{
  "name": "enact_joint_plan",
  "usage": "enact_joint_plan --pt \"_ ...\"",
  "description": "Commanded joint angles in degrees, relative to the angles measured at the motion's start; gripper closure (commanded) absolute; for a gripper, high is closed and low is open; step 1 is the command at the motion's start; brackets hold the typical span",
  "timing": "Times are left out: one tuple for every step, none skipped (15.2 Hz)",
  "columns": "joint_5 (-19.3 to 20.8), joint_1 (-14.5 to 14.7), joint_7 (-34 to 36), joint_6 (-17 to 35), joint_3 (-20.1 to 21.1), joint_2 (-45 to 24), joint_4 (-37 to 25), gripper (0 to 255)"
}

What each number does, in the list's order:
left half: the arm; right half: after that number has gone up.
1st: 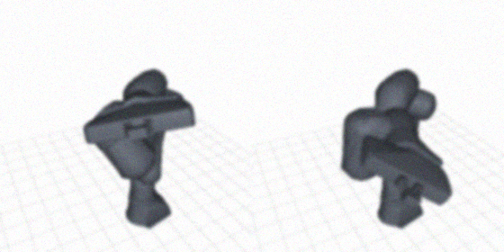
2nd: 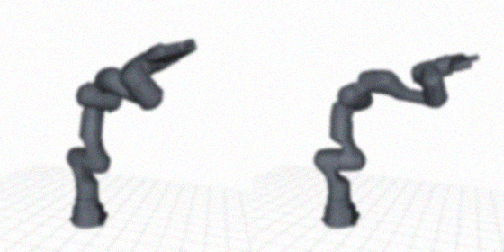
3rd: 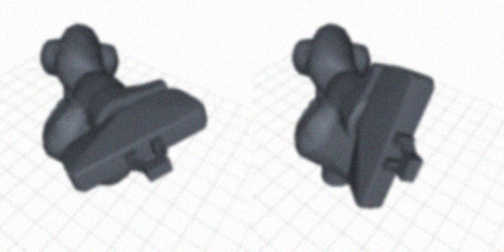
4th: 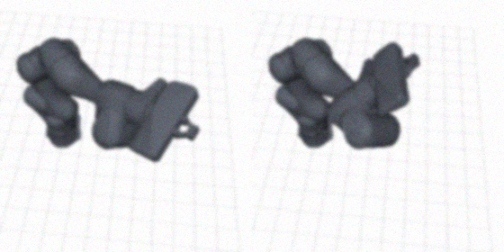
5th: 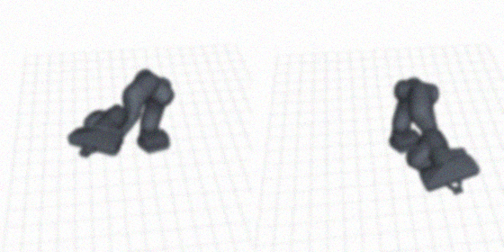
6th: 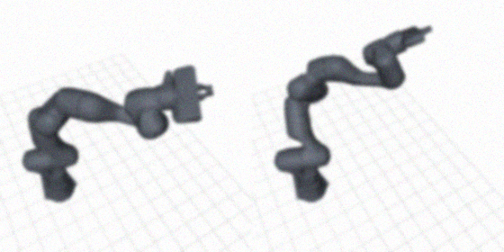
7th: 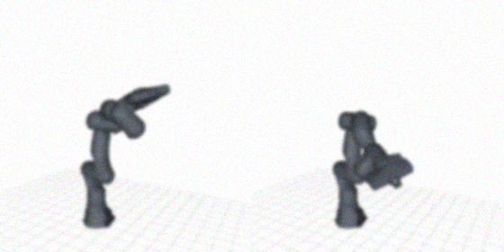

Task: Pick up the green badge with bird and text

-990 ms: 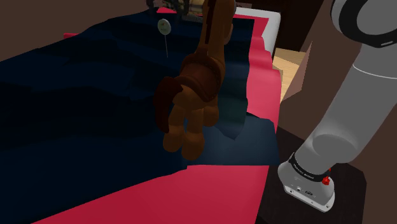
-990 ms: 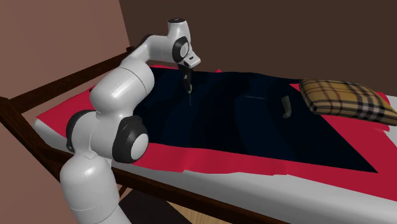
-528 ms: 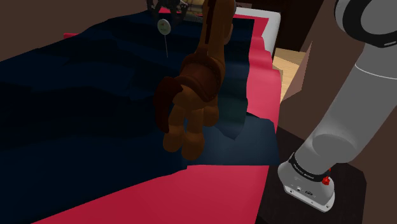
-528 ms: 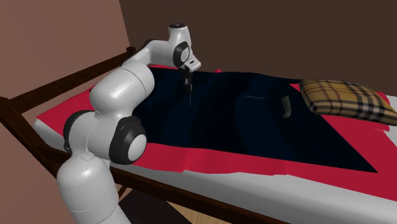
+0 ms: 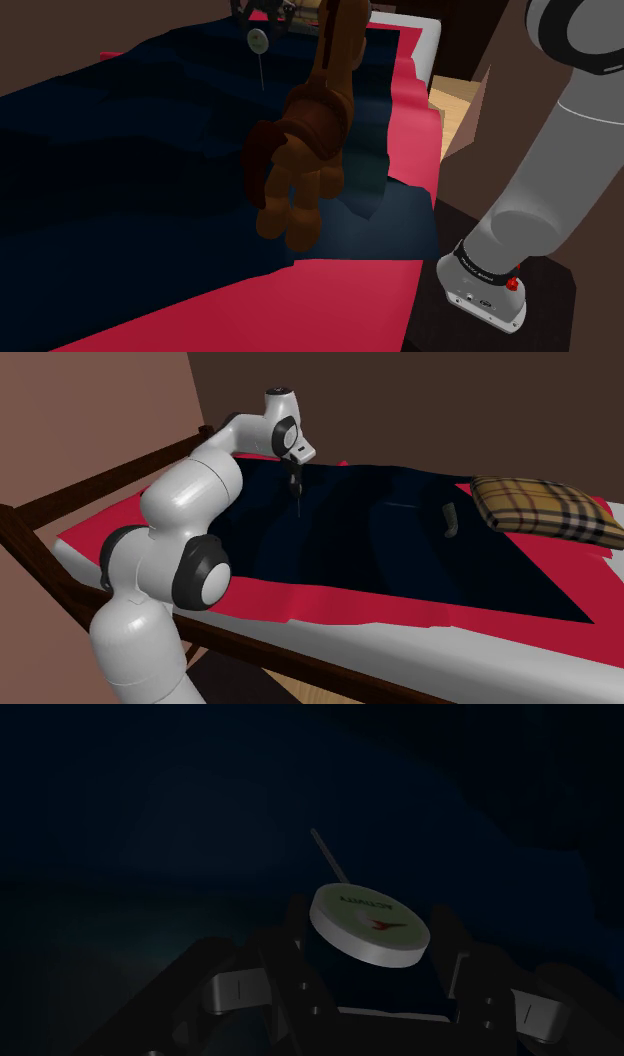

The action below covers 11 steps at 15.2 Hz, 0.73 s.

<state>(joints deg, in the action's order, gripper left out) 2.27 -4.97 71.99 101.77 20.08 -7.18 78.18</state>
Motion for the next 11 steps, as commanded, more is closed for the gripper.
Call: enact_joint_plan --pt "0.2 0.2 0.1 -1.5 0.1 -0.6 -2.0 255" --pt "0.4 0.3 0.2 -2.4 0.1 -1.0 -3.3 255" --pt "0.6 0.4 0.3 -3.4 0.1 -1.5 -4.7 255" --pt "0.8 0.6 0.4 -4.4 0.2 -2.0 -6.2 255" --pt "1.1 0.7 0.5 -5.4 0.2 -2.5 -7.7 255" --pt "1.3 0.9 0.6 -6.4 0.3 -3.0 -9.2 255" --pt "1.6 1.1 0.7 -7.5 0.4 -3.6 -10.9 255" --pt "1.9 1.3 0.8 -8.6 0.4 -4.3 -12.6 255" --pt "2.2 1.6 0.9 -9.7 0.5 -5.0 -14.4 255" --pt "2.5 1.9 1.0 -10.9 0.5 -5.7 -16.3 255" --pt "2.9 2.2 1.1 -12.2 0.6 -6.5 -18.3 255"
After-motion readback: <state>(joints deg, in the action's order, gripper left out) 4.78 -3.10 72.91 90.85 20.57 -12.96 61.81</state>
